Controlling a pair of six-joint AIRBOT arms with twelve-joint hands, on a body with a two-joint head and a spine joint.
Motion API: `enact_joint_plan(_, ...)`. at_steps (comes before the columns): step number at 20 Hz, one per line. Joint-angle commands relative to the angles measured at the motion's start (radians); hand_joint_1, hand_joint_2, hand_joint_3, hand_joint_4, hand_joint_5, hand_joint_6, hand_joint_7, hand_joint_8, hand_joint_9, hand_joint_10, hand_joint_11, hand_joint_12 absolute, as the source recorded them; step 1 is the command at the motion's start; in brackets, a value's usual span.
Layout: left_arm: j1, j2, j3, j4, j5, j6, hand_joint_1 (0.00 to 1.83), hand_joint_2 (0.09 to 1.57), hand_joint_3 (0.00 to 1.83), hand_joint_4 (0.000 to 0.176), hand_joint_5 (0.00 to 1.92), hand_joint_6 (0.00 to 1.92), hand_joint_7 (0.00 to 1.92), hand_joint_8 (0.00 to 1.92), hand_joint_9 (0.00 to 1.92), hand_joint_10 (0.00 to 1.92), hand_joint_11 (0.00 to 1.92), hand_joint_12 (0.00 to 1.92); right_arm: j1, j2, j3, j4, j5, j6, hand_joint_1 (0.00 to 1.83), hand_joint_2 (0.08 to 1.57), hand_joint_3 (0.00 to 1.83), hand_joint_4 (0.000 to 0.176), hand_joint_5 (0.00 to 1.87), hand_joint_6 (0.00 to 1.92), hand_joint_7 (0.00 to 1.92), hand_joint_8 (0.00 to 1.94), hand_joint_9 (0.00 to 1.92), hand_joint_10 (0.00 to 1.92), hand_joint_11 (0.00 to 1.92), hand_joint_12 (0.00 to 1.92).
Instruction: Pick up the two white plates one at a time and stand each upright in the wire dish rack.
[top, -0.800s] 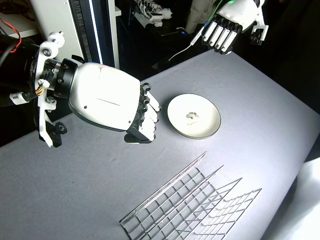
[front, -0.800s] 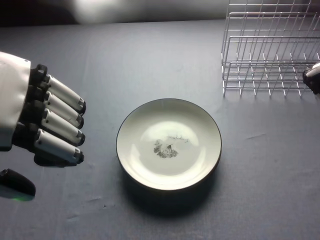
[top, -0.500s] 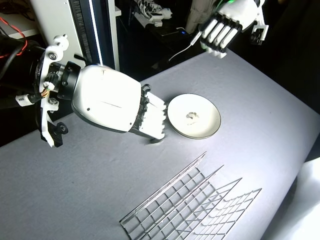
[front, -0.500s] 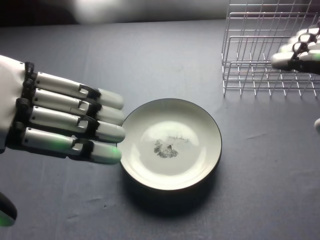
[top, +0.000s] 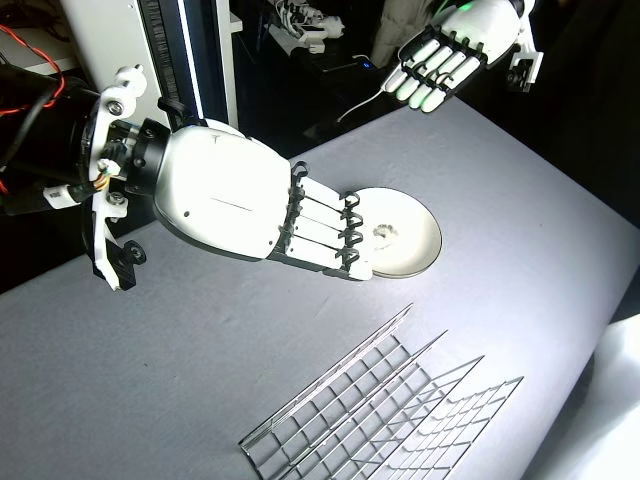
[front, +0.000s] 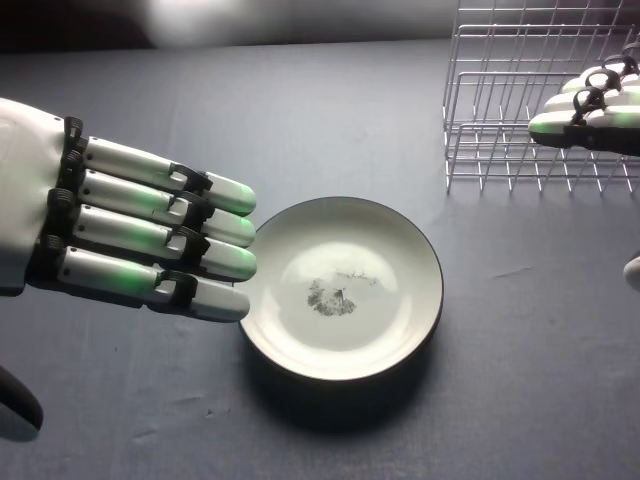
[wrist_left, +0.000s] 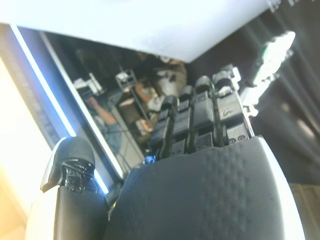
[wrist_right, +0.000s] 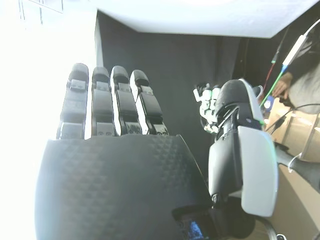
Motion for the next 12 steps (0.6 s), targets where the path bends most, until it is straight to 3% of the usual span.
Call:
enact_joint_plan(1, -0.005, 0.002, 0.008, -0.093, -0.034, -0.004, 0.0, 1.19, 0.01, 0.0, 0.0, 0.0, 0.0, 0.0, 0.0, 0.0, 0.0, 0.0, 0.016, 0.003, 0.001, 0.036, 0.083, 0.003, 0.26, 1.1, 0.0, 0.0, 0.06, 0.01, 0.02, 0.01, 0.0, 0.0, 0.02, 0.01)
enact_joint_plan(4, 0.034, -0.024, 0.014, -0.092, -0.01, 0.001, 0.0, 1.19, 0.01, 0.0, 0.0, 0.0, 0.0, 0.0, 0.0, 0.0, 0.0, 0.0, 0.014, 0.003, 0.001, 0.024, 0.097, 0.002, 0.32, 1.1, 0.0, 0.0, 0.1, 0.02, 0.06, 0.01, 0.03, 0.01, 0.04, 0.02)
enact_joint_plan(7, 0.087, -0.091, 0.052, -0.031, 0.036, 0.002, 0.0, 1.2, 0.01, 0.0, 0.0, 0.0, 0.0, 0.0, 0.0, 0.0, 0.0, 0.0, 0.008, 0.004, 0.001, -0.004, 0.153, -0.011, 0.41, 1.1, 0.0, 0.0, 0.11, 0.01, 0.07, 0.01, 0.03, 0.01, 0.03, 0.03)
enact_joint_plan(9, 0.114, -0.133, 0.088, -0.025, 0.06, 0.001, 0.0, 1.21, 0.02, 0.0, 0.0, 0.0, 0.0, 0.0, 0.0, 0.0, 0.0, 0.0, 0.009, 0.005, 0.001, -0.053, 0.184, -0.02, 0.57, 1.13, 0.01, 0.0, 0.12, 0.01, 0.07, 0.01, 0.03, 0.0, 0.01, 0.02)
enact_joint_plan(10, 0.125, -0.166, 0.117, -0.014, 0.074, -0.001, 0.0, 1.2, 0.01, 0.0, 0.0, 0.0, 0.0, 0.0, 0.0, 0.0, 0.0, 0.0, 0.011, 0.005, 0.002, -0.088, 0.201, -0.02, 0.75, 1.09, 0.0, 0.0, 0.09, 0.01, 0.06, 0.0, 0.03, 0.01, 0.02, 0.03)
enact_joint_plan(12, 0.13, -0.206, 0.15, 0.015, 0.086, -0.002, 0.0, 1.21, 0.01, 0.0, 0.0, 0.0, 0.0, 0.0, 0.0, 0.0, 0.0, 0.0, 0.021, 0.004, 0.001, -0.118, 0.204, -0.021, 0.91, 1.04, 0.0, 0.0, 0.06, 0.0, 0.01, 0.0, 0.0, 0.0, 0.0, 0.01)
